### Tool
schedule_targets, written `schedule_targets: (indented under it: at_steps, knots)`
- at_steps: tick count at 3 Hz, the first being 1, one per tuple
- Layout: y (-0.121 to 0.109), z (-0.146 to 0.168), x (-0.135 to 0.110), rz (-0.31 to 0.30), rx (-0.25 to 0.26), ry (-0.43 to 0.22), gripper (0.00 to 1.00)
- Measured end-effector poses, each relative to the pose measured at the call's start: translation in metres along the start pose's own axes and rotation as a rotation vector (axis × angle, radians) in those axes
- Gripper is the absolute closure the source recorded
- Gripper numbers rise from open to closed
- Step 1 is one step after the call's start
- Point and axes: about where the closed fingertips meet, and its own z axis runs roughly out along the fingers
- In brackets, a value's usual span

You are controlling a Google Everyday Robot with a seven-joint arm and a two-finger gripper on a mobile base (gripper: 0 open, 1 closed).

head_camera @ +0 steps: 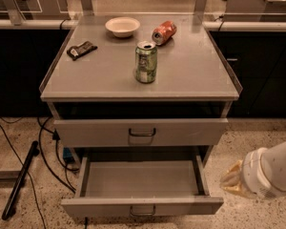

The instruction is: Close middle drawer

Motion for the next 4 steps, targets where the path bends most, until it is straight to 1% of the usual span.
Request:
schedule_targets:
  at_steps: [1, 2, 3, 4]
  knots:
    - [0.011, 0.049, 0.025, -0.015, -0.003, -0.061, 1.00]
    - [0.027, 0.111, 0.058, -0.016, -0.052, -0.111, 1.00]
    - [0.057, 0.177, 0.092, 0.024, -0.182, -0.125, 1.00]
    - [0.074, 0.203, 0.100, 0.050, -0.242, -0.140, 1.00]
